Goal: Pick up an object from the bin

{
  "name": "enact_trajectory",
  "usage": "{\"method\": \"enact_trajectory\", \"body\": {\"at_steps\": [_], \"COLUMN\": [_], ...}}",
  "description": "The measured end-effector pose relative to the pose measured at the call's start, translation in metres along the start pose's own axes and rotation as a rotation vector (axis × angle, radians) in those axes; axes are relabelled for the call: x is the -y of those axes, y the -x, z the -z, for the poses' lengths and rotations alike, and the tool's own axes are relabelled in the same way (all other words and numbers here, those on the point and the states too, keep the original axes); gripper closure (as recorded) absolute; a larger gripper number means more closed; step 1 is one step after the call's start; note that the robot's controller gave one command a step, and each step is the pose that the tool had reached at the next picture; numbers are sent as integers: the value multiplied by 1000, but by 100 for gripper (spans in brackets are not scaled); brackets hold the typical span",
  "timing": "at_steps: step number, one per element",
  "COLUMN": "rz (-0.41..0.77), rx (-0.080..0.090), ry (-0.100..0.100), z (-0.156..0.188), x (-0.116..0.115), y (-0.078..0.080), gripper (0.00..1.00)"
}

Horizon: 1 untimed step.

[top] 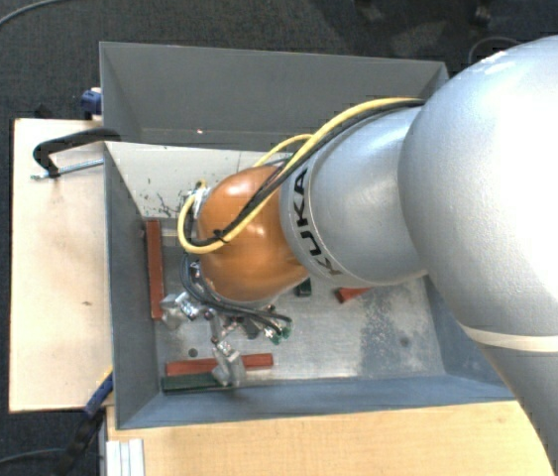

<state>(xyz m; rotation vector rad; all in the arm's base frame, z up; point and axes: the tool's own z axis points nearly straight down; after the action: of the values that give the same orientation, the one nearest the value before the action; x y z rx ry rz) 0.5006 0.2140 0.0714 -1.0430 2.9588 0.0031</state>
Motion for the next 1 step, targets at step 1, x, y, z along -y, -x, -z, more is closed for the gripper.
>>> {"method": "enact_trajectory", "body": {"at_steps": [1], "rz": [264], "rx": [-5], "ry": [0], "z": [-1], "x": [44], "y": [-44], "gripper": [0]}}
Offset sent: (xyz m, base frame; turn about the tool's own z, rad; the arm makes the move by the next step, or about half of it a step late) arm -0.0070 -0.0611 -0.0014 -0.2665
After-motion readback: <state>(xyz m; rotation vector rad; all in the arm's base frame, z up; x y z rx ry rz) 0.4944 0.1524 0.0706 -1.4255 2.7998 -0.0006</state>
